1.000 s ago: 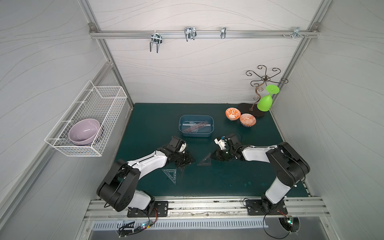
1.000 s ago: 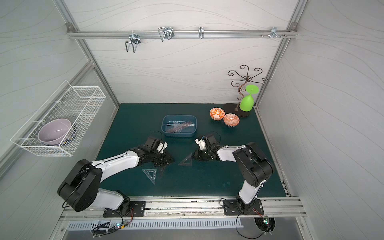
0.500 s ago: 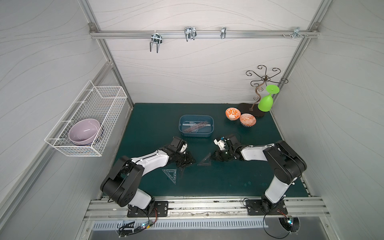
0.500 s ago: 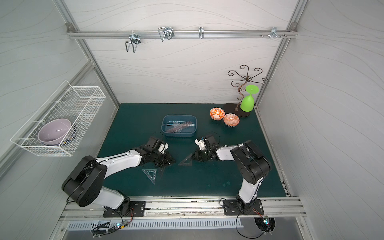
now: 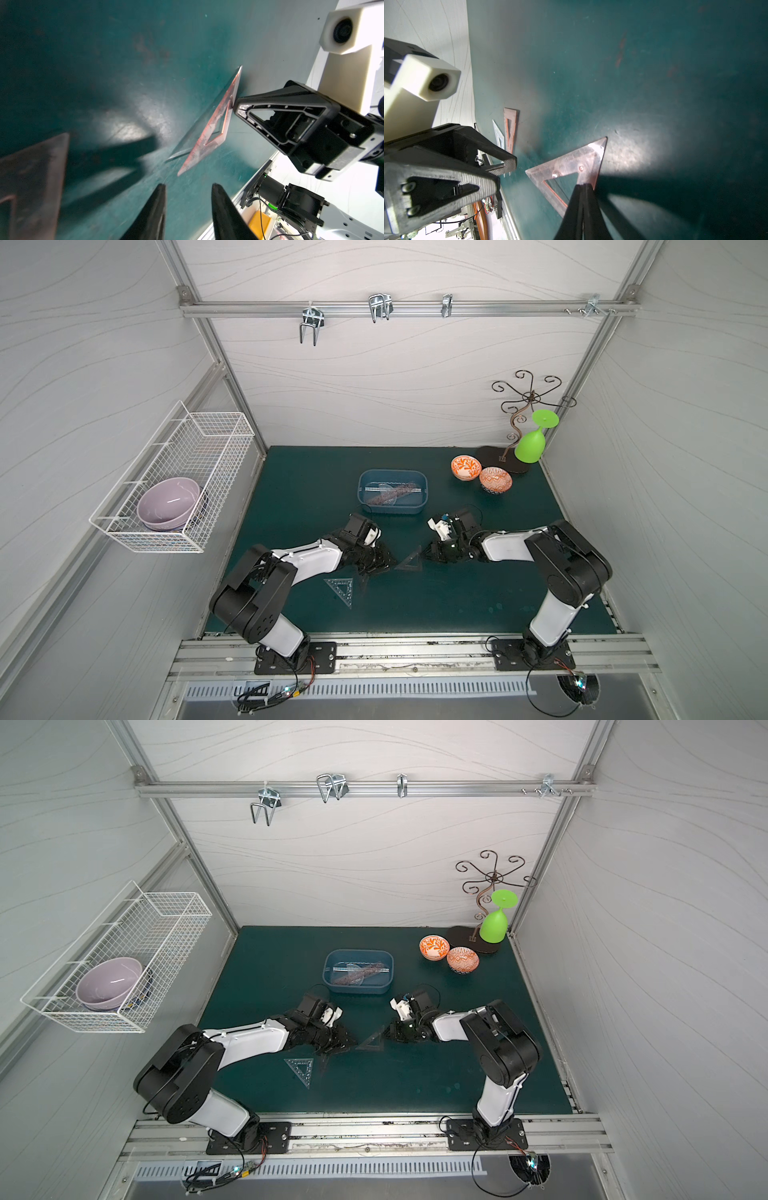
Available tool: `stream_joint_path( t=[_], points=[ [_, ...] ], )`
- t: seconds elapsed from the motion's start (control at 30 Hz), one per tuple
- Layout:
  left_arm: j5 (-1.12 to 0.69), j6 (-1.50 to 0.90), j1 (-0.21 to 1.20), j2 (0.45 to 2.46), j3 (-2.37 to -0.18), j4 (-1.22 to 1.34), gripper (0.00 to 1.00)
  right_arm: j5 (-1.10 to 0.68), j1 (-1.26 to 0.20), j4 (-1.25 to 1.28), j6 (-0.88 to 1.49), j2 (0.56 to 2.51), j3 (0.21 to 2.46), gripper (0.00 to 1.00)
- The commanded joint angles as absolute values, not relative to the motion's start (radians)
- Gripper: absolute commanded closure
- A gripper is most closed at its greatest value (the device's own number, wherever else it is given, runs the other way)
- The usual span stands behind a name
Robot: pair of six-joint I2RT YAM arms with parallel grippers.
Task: Put the scattered rulers into the storage box
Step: Pick up the ruler from the center of the board.
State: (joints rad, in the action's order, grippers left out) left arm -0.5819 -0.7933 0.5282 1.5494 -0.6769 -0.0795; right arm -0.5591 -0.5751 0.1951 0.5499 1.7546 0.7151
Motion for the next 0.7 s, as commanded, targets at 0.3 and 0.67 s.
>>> stream_joint_path(
  t=[0.3, 0.67],
  points=[
    [-0.667, -0.825, 0.543, 1.662, -0.695, 0.055, 0.59, -0.554, -0.570, 0.199, 0.540, 1.795, 0.691, 0.92],
    [-0.652, -0.816, 0.546, 1.708, -0.736, 0.068, 0.60, -0.561, -0.567, 0.209, 0.543, 1.797, 0.681, 0.93]
  ],
)
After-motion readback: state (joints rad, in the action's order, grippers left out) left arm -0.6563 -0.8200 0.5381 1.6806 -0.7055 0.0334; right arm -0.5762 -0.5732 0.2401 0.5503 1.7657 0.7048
